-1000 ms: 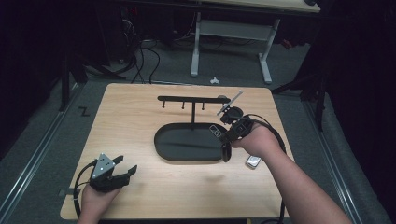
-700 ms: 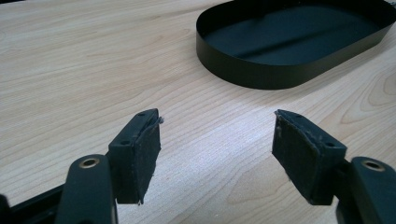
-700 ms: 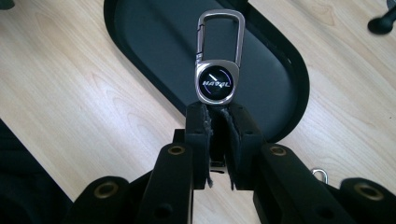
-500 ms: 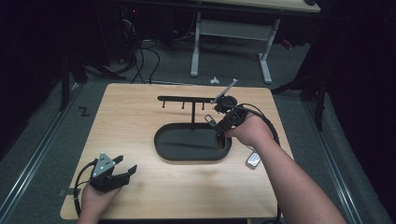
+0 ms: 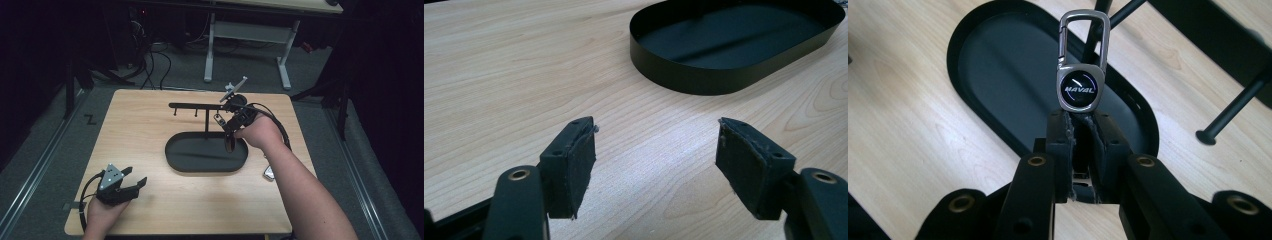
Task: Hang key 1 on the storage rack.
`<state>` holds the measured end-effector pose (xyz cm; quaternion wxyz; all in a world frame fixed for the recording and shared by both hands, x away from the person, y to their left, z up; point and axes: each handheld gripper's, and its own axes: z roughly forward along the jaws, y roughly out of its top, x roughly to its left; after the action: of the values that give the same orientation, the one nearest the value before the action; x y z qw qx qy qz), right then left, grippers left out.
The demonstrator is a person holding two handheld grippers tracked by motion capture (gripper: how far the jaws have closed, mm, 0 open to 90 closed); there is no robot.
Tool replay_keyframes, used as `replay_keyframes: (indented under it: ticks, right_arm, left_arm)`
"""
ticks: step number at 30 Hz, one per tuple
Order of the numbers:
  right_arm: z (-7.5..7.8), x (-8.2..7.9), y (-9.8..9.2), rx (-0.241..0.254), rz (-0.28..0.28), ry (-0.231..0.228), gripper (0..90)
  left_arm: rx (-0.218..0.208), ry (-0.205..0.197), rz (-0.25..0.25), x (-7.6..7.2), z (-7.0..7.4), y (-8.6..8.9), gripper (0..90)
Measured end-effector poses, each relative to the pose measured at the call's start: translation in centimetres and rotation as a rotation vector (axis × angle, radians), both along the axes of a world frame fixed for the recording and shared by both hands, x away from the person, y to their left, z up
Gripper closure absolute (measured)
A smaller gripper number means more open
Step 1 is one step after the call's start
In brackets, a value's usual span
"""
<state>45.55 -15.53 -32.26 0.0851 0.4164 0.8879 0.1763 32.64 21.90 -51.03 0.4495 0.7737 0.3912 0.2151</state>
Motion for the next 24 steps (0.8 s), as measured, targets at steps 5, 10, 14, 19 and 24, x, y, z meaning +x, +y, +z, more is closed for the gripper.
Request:
replay_keyframes:
  ticks: [5,10,14,19,24]
  right_arm:
    - [-0.1,0.5,0.0,-0.001,0.001,-0.005,80.5]
    - [0.1,0.8,0.3,0.004,-0.013,-0.008,80.5]
    - [0.2,0.9,0.5,-0.006,-0.001,-0.010,80.5]
    - [-0.4,1.0,0.7,-0.023,-0.004,-0.015,80.5]
    - [-1.2,1.2,0.6,-0.036,-0.009,-0.019,80.4]
  left_arm:
    - [0.000,0.003,-0.005,0.0,0.0,0.0,32.6]
    - [0.001,0.006,-0.009,0.0,0.0,-0.1,32.5]
    - [0.004,0.011,-0.014,0.0,0.0,-0.1,32.5]
    - [0.001,0.008,-0.014,0.0,-0.1,-0.2,32.5]
    - [0.010,0.013,-0.022,0.0,-0.2,-0.3,32.5]
